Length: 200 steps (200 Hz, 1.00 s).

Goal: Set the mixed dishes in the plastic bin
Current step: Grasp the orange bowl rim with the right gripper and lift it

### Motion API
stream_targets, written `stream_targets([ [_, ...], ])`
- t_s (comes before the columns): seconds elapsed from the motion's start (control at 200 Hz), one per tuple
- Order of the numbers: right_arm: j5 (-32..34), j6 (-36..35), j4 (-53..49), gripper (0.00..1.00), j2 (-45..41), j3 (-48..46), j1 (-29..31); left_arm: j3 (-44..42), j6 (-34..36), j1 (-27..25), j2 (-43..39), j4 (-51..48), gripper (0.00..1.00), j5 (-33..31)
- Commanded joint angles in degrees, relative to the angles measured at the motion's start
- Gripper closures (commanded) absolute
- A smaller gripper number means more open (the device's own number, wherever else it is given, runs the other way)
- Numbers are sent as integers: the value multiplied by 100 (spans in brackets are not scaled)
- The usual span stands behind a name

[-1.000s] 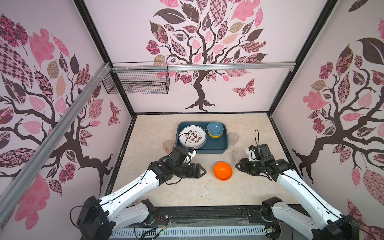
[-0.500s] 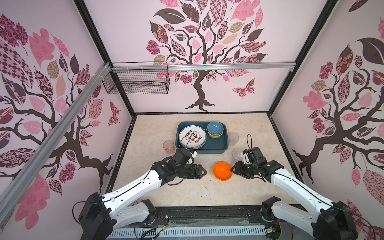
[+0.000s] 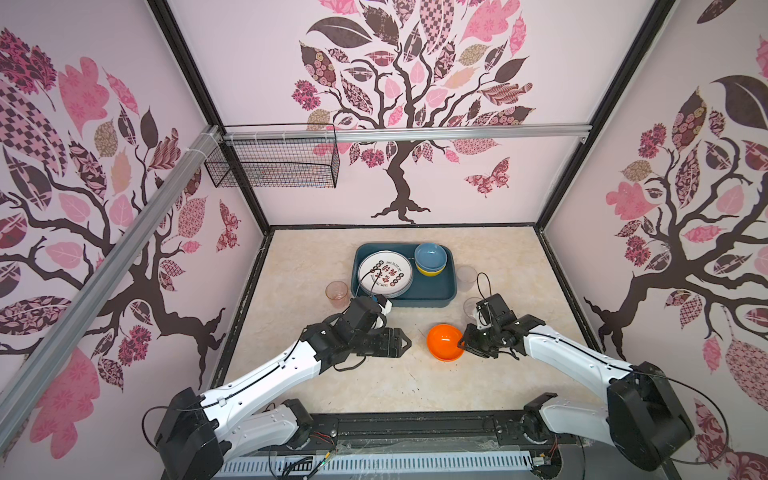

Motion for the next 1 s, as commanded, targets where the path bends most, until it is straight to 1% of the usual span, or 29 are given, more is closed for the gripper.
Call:
stream_targets([
  [0.0,106,-8,29,72,140,29,54,43,17,-14,-69,-38,23,-68],
  [0.32,380,-126,-159,81,251,214,190,56,19,-11,-51,-56,23,-76],
  [0.55,572,-278,-404,85,297,426,334,56,-7,-6,-98,-106,24,-144],
  [0.75,665,-402,-572,89,348,601,458,30,-103,-6,-288,-180,24,-434],
  [0.995,740,-605,-836,91,361,915,557,11,-220,69,-571,-394,23,-817],
])
